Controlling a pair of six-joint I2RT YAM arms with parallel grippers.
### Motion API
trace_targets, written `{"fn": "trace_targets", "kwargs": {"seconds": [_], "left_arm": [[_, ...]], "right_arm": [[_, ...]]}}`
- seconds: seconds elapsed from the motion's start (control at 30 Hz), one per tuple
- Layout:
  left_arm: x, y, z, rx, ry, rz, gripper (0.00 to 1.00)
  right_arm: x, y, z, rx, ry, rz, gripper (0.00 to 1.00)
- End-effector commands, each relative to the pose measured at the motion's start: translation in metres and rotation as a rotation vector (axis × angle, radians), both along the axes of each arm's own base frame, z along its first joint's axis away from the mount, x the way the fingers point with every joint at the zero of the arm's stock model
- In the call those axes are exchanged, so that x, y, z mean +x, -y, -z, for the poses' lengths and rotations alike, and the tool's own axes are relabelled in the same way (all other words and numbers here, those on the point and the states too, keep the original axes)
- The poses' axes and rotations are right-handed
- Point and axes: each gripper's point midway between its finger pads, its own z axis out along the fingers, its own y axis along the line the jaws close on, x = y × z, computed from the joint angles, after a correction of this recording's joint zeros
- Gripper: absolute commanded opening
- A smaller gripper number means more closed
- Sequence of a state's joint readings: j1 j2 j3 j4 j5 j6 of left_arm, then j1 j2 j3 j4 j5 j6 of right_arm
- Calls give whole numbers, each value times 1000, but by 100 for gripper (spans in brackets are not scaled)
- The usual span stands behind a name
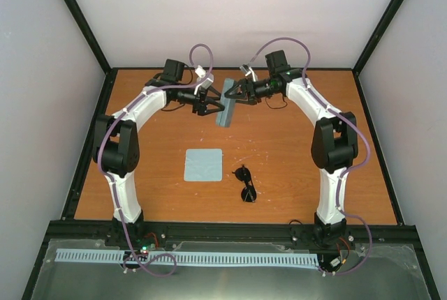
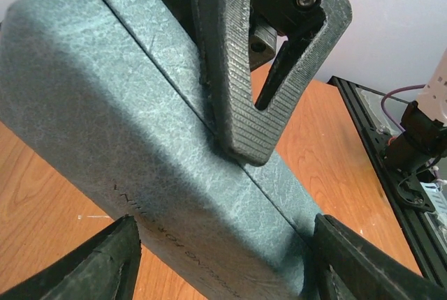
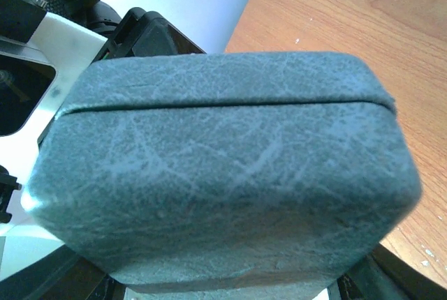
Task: Organize the sunglasses
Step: Open the sunglasses case.
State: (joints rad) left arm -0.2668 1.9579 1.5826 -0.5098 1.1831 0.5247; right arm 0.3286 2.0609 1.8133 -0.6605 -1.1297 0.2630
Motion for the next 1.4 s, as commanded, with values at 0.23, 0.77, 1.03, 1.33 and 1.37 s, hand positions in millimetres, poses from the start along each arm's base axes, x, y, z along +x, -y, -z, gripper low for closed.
{"fn": "trace_targets", "kwargs": {"seconds": [0.23,0.77,1.03,1.33,1.37], "left_arm": [[15,-10,38,140,70,-53,65],[26,-10,49,148,93,-63,64],[37,-15,40,174,120,-102,67],[63,-73,10,145,116,-280,69],[64,-79,12,155,120,-292,68]], "right_arm": [[-68,5,-78,166,-4,-172,3],[-89,16,-98,222,-25,-214,3],[-60,36,-56,35,-17,-79,3],[20,57,3,-55,-152,80,3],[23,56,9,-62,-163,74,3]]}}
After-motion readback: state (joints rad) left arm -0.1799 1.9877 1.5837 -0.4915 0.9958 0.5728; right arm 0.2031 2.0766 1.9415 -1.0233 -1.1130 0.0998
